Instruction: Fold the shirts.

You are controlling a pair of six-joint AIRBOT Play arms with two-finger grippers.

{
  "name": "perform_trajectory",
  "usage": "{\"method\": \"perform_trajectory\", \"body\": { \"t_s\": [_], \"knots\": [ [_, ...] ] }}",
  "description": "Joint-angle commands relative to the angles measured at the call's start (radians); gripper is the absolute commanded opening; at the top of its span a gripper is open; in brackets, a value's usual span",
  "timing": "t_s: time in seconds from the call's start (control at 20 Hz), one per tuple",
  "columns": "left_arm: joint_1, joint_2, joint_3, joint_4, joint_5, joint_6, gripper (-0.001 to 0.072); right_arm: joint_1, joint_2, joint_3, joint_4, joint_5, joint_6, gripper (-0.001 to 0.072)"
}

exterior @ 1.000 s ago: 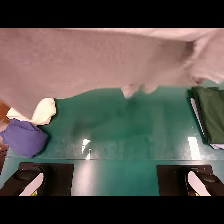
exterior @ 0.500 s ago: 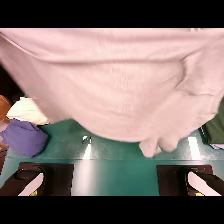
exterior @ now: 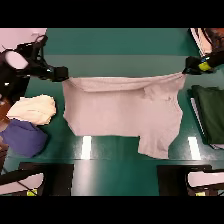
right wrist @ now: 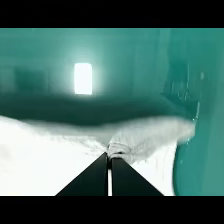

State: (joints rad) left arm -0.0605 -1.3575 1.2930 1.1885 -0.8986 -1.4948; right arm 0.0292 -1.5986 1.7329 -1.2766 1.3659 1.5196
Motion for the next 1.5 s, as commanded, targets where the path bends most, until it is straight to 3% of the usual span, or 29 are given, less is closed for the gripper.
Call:
{"method": "perform_trajectory", "body": {
  "t_s": [0.0, 0.15, 0.3, 0.45, 0.95, 1.0, 1.05, 1.1, 1.3, 1.45],
  "knots": [
    [0.001, -0.137, 0.0, -0.016, 0.266, 0.006, 0.0026, -0.001, -0.161, 0.079, 0.002, -0.108, -0.022, 0.0012],
    [0.001, -0.15, 0.05, -0.013, 0.287, 0.014, 0.0026, -0.001, -0.217, 0.19, 0.001, -0.105, -0.022, 0.0011],
    [0.001, -0.15, 0.103, -0.01, 0.145, 0.104, 0.0026, 0.0, -0.209, 0.193, -0.007, -0.027, -0.026, 0.0011],
    [0.001, -0.153, 0.07, 0.024, 0.027, 0.115, 0.0026, 0.0, -0.162, 0.051, -0.01, -0.022, -0.025, 0.0011],
    [0.001, -0.187, -0.064, 0.029, 0.051, 0.098, 0.0028, 0.002, 0.063, -0.409, 0.039, -0.174, -0.024, 0.002],
    [0.001, -0.187, -0.063, 0.028, 0.05, 0.079, 0.0156, 0.002, 0.071, -0.429, 0.056, -0.172, -0.025, 0.0172],
    [0.001, -0.185, -0.063, 0.029, 0.046, 0.06, 0.0449, 0.001, 0.076, -0.441, 0.056, -0.166, -0.025, 0.0394],
    [0.007, -0.18, -0.057, 0.032, 0.014, 0.033, 0.0566, -0.002, 0.081, -0.444, 0.054, -0.153, -0.025, 0.0415],
    [0.072, -0.077, -0.065, 0.065, -0.187, 0.024, 0.0545, -0.039, 0.187, -0.444, 0.053, -0.106, -0.026, 0.0415],
    [0.079, 0.069, -0.217, 0.095, -0.244, 0.0, 0.0545, -0.063, 0.286, -0.444, 0.053, -0.064, -0.026, 0.0414]
  ]
}}
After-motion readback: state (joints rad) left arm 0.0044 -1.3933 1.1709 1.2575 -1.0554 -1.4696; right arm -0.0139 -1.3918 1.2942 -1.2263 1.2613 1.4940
